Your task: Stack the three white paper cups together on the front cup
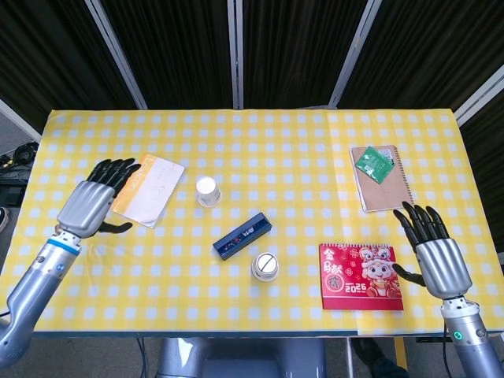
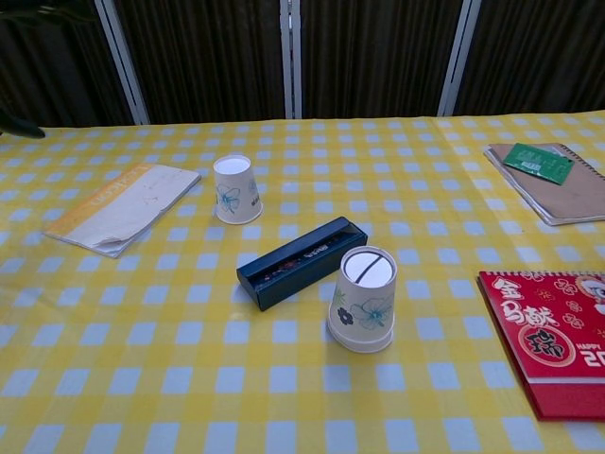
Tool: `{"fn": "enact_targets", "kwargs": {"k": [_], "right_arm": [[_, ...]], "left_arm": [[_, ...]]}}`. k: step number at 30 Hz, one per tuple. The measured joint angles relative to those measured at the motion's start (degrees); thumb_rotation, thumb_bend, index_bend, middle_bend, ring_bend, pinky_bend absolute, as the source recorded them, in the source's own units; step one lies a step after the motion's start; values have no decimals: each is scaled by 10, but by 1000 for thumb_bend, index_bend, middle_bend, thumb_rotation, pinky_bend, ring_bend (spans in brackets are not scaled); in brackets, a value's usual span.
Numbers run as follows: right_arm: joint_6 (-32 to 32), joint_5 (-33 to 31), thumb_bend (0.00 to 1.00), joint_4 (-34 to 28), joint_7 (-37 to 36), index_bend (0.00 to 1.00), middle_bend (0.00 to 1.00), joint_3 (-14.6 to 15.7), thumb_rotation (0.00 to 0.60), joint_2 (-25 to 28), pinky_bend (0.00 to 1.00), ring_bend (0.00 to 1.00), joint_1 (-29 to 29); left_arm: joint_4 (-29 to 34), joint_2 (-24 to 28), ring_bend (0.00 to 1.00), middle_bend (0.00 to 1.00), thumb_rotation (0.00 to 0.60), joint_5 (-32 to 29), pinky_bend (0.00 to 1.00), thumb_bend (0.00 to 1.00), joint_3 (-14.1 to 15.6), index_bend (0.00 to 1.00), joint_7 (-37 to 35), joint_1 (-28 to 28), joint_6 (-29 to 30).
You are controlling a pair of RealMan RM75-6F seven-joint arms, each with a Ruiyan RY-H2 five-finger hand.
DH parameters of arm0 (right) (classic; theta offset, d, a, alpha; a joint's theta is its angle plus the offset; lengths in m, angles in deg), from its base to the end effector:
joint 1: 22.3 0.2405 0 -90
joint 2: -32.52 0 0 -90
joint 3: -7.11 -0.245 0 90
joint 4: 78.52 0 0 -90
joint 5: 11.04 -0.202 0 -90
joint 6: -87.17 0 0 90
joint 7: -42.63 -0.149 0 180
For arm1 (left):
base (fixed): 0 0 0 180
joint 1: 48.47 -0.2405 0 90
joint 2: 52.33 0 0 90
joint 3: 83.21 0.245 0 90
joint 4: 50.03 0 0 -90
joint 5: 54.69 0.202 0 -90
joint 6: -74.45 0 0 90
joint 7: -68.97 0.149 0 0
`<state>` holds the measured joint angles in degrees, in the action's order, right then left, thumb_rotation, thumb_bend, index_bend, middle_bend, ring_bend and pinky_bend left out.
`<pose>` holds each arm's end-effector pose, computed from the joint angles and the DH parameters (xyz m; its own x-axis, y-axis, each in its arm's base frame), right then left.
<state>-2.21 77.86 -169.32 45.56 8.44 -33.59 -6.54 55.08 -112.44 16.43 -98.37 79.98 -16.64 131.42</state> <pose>-0.2571 -0.2224 0.1504 0.4313 0.0854 0.8982 -0.8694 -0.2269 0.4390 -0.1585 0.3200 0.1344 0.4151 0.1425 0.8986 0.8771 -0.3251 -0.3536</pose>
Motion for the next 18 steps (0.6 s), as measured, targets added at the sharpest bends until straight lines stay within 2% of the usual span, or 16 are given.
{"fn": "enact_targets", "kwargs": {"k": [4,9,18], "right_arm": [[6,1,0,4,-14,0,0,-6,600,4,0,0,-1],[10,7,0,6,-20,0,0,-9,600,5,0,0,-3],[29,3,0,8,-30,0,0,-14,600,12,0,0,-5]], "left_arm": [[-55,-49,0,6,600,-43,16,107,-21,6,24,65,-54],[-134,-120,51,93,600,-106,108,171,-30,77,54,143,-123],[-262,-239,109,165,600,-233,159,217,-19,141,140,254,-180]]}}
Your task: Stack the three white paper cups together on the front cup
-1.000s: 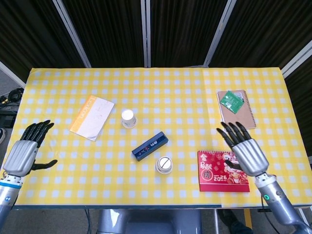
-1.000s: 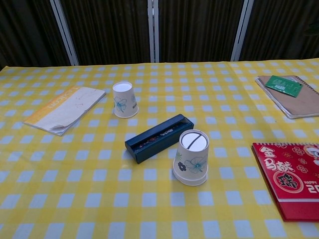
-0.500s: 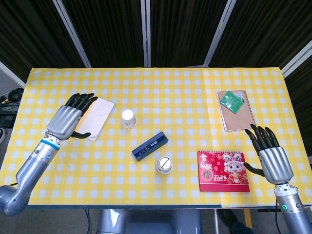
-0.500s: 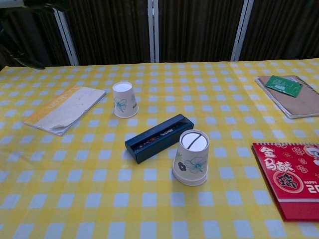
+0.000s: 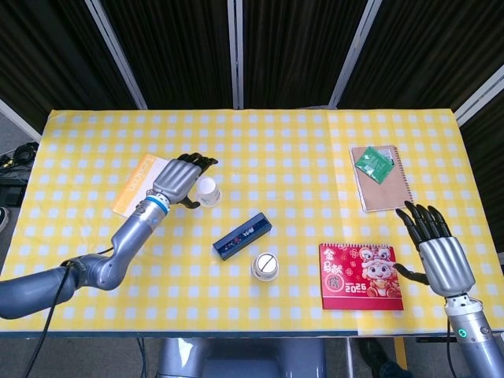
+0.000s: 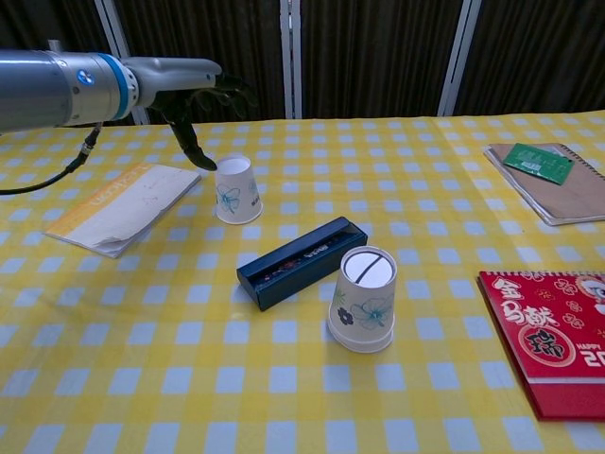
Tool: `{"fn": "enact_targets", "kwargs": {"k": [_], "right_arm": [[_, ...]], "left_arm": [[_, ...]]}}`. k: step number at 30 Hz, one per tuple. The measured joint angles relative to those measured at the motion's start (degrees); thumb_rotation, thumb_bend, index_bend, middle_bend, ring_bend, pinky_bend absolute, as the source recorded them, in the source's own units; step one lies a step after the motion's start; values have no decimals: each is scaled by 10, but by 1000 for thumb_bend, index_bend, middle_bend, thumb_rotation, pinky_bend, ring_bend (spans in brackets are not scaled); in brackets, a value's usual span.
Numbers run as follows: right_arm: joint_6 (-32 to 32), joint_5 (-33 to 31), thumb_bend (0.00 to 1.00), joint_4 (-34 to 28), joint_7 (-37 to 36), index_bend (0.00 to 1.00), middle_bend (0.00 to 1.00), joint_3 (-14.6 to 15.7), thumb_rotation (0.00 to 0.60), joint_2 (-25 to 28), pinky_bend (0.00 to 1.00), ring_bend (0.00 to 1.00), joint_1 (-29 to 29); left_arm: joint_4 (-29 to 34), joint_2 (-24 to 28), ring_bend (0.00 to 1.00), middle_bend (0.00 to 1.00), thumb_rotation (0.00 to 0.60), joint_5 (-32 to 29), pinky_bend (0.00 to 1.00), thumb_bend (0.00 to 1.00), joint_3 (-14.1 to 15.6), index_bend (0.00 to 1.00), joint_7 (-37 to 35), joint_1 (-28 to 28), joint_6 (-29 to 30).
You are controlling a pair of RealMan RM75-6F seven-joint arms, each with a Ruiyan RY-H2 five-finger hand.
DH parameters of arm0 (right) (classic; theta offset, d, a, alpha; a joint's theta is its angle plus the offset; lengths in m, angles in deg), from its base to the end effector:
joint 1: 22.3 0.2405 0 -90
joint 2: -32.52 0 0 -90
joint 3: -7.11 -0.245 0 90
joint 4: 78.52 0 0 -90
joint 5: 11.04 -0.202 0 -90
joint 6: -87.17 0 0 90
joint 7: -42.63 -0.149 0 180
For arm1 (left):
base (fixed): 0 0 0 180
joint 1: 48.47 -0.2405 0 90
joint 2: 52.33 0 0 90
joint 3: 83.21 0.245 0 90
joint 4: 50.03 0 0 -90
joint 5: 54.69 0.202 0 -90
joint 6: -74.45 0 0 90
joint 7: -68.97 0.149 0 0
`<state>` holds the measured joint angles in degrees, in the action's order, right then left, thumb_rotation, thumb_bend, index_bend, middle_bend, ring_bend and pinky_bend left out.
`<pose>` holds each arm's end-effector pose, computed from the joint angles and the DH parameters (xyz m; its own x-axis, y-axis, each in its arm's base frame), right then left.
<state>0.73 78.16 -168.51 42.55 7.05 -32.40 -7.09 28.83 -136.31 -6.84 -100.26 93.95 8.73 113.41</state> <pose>-0.2633 -0.2259 0.1541 0.4225 0.0516 0.9049 -0.8781 -0.2242 0.4227 -0.0837 0.4148 0.0144 0.5225 0.2922 0.8010 0.8265 -0.4043 -0.3917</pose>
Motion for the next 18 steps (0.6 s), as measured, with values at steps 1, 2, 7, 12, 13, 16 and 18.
{"fn": "enact_targets", "kwargs": {"k": [1,2,7,12,13,16,18], "right_arm": [[2,-1,0,0,-1,0,0,-2,600,1,0,0,0],[3,-2,0,0,-3,0,0,-3,600,1,0,0,0],[14,-7,0,2,-9,0,0,-6,600,4,0,0,-1],[21,-11,0,2,-15,0,0,-12,600,8,0,0,-2],[21,-12,0,2,-15,0,0,-13,600,9,0,0,-3],[22,-13,0,3,-17,0,0,-16,600,9,0,0,-4],[24,-14,0,4,-16,0,0,-17,600,8,0,0,-4]], "left_arm": [[-15,-14,110,166,600,-12,160,225,4,144,8,10,-3],[-25,-24,111,168,600,-19,162,234,6,148,11,16,-4],[-72,-64,119,177,600,-42,170,246,19,156,17,36,-10],[-115,-92,145,188,600,-47,181,264,25,164,7,44,-14],[-126,-99,149,190,600,-46,183,264,26,165,4,45,-14],[-151,-113,189,219,600,-42,219,264,29,189,-6,47,-13],[-165,-120,229,256,600,-39,301,263,30,216,-12,48,-13]]}}
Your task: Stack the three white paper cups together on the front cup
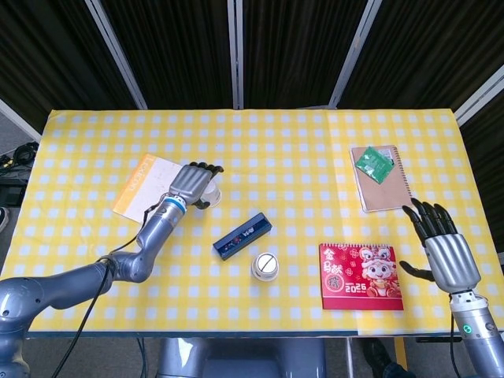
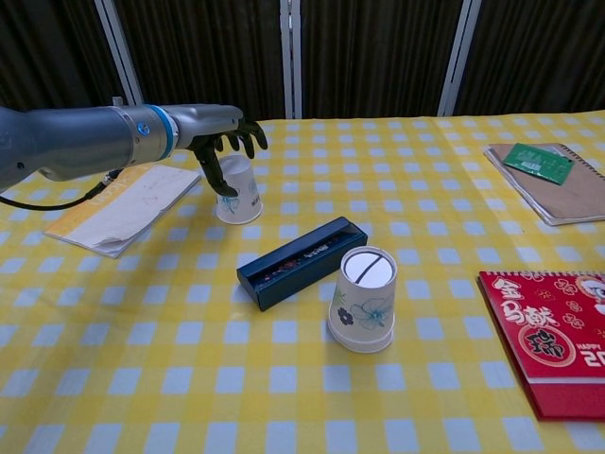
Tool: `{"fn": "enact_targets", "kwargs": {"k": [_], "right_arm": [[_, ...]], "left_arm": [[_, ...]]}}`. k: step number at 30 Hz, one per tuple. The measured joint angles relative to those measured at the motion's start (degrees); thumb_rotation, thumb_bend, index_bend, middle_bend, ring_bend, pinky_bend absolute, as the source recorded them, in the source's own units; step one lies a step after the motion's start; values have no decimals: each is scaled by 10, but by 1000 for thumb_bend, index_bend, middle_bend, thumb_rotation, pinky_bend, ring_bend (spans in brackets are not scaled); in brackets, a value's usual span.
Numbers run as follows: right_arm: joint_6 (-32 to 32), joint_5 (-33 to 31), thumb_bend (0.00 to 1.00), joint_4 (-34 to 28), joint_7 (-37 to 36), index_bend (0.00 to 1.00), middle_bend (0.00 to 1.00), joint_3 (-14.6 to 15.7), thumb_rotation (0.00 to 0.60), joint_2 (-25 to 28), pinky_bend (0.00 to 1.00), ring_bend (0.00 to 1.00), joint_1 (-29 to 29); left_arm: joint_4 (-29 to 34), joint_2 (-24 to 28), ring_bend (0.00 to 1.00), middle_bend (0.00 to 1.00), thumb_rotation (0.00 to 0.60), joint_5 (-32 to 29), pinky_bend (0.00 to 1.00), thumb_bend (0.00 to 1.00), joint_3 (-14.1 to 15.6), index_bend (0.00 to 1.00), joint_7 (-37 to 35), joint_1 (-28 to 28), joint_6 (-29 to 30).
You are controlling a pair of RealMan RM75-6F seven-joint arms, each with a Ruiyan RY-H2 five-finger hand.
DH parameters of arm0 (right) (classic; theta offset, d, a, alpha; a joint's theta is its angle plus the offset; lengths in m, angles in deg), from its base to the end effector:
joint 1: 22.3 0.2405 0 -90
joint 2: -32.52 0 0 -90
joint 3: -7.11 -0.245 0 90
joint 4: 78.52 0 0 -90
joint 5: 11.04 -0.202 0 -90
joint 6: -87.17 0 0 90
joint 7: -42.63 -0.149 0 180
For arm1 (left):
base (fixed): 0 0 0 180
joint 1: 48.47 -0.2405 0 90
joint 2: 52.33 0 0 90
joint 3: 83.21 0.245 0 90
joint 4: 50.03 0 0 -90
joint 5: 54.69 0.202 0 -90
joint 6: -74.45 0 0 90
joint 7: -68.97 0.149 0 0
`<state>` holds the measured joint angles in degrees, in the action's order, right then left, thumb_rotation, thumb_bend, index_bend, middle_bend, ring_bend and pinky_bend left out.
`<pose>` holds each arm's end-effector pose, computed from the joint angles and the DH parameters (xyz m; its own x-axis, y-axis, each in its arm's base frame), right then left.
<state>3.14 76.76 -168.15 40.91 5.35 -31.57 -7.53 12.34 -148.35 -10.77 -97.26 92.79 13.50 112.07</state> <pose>-0.2697 -0.2311 0.1592 0.4157 0.0350 0.9088 -0.8896 -0.1924 0.4143 -0.0914 0.4326 -0.0358 0.5319 0.3256 0.7818 0.8361 -0.3483 -0.4238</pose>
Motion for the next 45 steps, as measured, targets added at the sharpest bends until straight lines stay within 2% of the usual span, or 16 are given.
{"fn": "enact_targets", "kwargs": {"k": [6,14,21,30,39,45], "right_arm": [[9,-6,0,4,-3,0,0,-4,600,-3,0,0,0],[6,2,0,6,-6,0,0,-7,600,-4,0,0,-3],[5,6,0,0,-6,0,0,-8,600,-1,0,0,-7],[7,10,0,-4,-8,0,0,-9,600,1,0,0,-9],[6,12,0,-8,0,0,0,-12,600,0,0,0,-12],[1,15,0,-13,4,0,0,-14,600,2,0,0,-16]], "left_arm": [[-31,-18,324,371,600,10,434,263,4,342,-12,-1,7],[-45,-24,348,401,600,35,455,266,7,388,-31,-9,20],[-6,-2,348,401,600,69,455,265,7,392,-51,-21,41],[102,59,348,401,600,141,455,265,4,394,-86,-46,95],[273,135,348,401,600,220,455,261,-1,398,-124,-63,123],[383,179,359,411,600,297,462,258,8,413,-138,-65,125]]}}
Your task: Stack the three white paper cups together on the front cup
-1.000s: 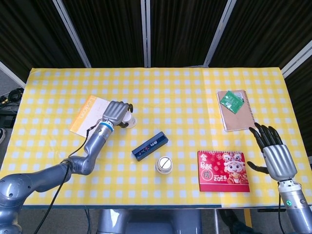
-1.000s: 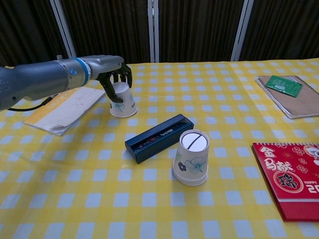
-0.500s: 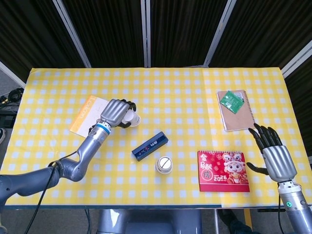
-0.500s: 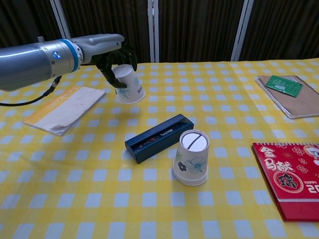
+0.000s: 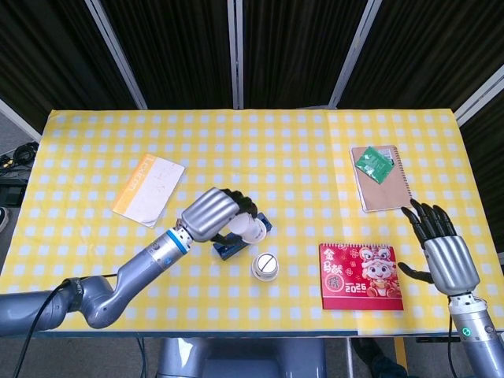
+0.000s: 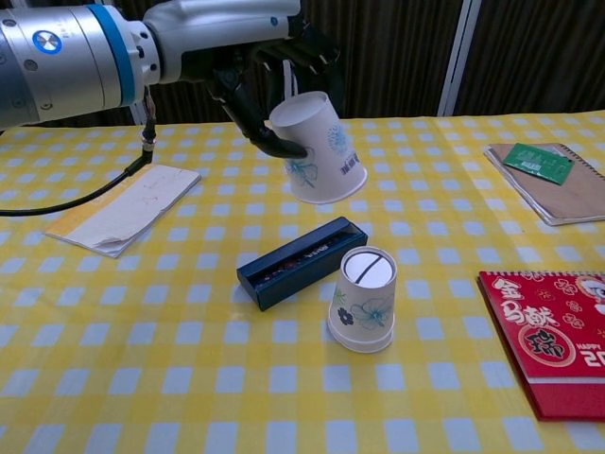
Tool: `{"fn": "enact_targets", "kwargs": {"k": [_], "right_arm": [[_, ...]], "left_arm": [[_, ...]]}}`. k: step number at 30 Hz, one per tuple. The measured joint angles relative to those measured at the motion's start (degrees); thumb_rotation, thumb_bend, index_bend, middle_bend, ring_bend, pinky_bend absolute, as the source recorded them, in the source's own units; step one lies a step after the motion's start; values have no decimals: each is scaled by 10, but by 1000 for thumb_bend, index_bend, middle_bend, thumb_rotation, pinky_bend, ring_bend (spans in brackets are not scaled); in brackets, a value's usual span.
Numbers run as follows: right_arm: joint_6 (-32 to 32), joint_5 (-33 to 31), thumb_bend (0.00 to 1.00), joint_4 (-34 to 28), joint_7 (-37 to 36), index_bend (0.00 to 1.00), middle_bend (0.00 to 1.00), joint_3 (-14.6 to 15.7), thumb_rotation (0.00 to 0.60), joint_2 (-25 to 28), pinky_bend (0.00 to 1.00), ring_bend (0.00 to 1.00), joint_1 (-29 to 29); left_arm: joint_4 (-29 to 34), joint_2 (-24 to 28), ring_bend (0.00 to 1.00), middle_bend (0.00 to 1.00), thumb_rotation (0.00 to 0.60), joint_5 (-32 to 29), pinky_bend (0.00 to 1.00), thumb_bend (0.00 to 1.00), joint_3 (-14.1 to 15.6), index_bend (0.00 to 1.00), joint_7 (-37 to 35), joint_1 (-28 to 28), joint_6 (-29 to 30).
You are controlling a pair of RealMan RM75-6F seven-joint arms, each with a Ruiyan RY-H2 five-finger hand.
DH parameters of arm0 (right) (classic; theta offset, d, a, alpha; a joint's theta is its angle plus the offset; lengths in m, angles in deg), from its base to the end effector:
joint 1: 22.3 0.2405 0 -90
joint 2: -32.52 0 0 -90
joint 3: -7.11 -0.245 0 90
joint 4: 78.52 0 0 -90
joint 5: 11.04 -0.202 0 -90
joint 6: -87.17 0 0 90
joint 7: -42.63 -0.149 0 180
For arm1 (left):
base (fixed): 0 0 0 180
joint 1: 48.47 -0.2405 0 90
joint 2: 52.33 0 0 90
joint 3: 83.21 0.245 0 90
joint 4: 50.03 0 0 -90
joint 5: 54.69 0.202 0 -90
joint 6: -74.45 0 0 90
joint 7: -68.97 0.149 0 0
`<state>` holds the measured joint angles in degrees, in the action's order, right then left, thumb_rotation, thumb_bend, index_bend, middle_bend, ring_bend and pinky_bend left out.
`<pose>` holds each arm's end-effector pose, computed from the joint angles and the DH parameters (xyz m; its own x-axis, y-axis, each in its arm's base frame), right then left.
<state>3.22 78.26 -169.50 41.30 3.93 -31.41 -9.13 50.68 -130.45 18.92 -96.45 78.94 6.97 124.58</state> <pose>-0.2657 -0.2265 0.1595 0.4021 0.0429 0.9146 -0.8942 -0.1965 0.4023 -0.0097 0.3228 0.0265 0.4022 0.2404 0.8834 0.6844 -0.7199 -0.1157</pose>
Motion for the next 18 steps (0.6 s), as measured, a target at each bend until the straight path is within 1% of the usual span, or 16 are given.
{"fn": "enact_targets", "kwargs": {"k": [4,7,12,18], "right_arm": [[0,0,0,-1,-3,0,0,-1,600,2,0,0,-1],[2,-1,0,-1,-7,0,0,-2,600,2,0,0,-1],[3,0,0,0,-13,0,0,-4,600,4,0,0,-1],[1,1,0,1,-14,0,0,-7,600,5,0,0,-3]], "left_arm": [[34,13,359,411,600,38,462,256,10,414,-1,11,-16],[39,14,359,411,600,49,462,255,15,417,12,19,-27],[37,4,359,411,600,52,462,255,24,425,47,33,-40],[20,-24,359,411,600,47,462,255,28,425,88,48,-47]]}}
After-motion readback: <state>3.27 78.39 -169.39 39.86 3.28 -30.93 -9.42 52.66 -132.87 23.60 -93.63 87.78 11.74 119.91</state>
